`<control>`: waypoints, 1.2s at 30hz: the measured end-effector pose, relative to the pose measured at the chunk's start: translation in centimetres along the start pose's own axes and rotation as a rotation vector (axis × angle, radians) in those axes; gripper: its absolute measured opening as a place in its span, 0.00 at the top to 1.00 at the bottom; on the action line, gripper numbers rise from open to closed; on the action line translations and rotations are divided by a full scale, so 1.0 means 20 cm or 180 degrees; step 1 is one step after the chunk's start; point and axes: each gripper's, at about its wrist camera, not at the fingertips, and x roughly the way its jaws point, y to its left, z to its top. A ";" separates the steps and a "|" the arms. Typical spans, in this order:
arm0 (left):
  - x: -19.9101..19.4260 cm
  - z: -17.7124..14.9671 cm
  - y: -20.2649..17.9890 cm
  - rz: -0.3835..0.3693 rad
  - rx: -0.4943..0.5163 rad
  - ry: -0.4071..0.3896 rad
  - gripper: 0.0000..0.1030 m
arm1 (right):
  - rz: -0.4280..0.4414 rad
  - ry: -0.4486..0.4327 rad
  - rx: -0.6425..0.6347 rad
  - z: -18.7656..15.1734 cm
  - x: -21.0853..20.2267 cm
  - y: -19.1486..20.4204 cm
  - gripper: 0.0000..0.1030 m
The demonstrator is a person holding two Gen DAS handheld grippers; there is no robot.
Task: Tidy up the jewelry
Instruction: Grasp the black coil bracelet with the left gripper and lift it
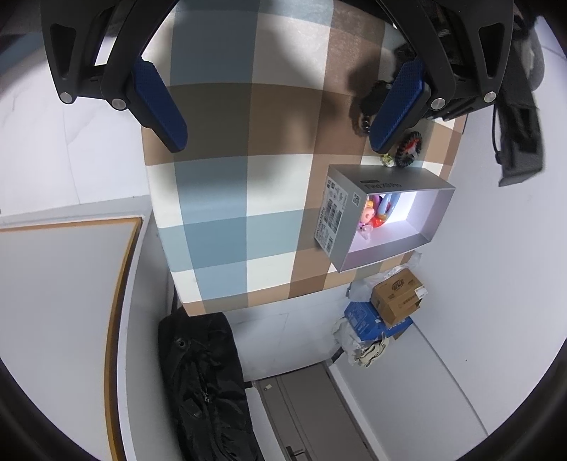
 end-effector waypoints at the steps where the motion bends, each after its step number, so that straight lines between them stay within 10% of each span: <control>1: -0.02 0.01 0.01 -0.0070 -0.0030 -0.0049 0.64 | -0.0003 -0.0009 0.0005 0.01 0.00 0.00 0.00; 9: -0.30 0.11 0.14 -0.0425 -0.0291 -0.0601 0.64 | 0.0035 0.0046 0.0021 0.01 0.05 0.03 0.00; 18: -0.50 0.16 0.45 -0.0256 -0.0779 -0.1095 0.64 | 0.0248 0.0107 -0.0255 0.02 0.12 0.22 0.00; 36: -0.45 0.15 0.64 -0.0444 -0.1163 -0.0894 0.64 | 0.0826 0.0679 -0.0612 -0.10 0.45 0.63 0.42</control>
